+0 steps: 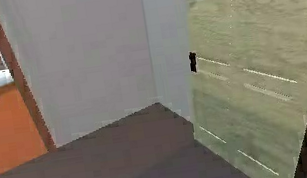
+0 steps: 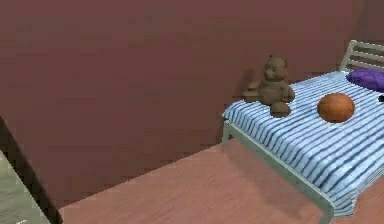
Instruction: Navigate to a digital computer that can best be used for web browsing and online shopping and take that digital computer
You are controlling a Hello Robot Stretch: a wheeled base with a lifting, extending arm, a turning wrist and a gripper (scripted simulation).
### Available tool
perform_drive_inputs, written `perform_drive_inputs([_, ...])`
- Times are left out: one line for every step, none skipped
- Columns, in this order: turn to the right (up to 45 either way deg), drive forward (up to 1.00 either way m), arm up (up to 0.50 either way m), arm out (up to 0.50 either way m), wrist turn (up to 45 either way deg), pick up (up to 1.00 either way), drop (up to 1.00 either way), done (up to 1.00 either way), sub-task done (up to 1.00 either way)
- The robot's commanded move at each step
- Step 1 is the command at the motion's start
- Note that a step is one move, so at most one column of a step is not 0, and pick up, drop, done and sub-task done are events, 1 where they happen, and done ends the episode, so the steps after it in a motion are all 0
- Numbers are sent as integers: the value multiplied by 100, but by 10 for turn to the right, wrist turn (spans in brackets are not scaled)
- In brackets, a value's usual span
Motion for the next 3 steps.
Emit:
perform_drive_inputs([-270,0,0,0,0,0,0,0,0])
perform_drive_inputs([0,100,0,0,0,0,0,0,0])
perform_drive_inputs([-60,0,0,0,0,0,0,0,0])
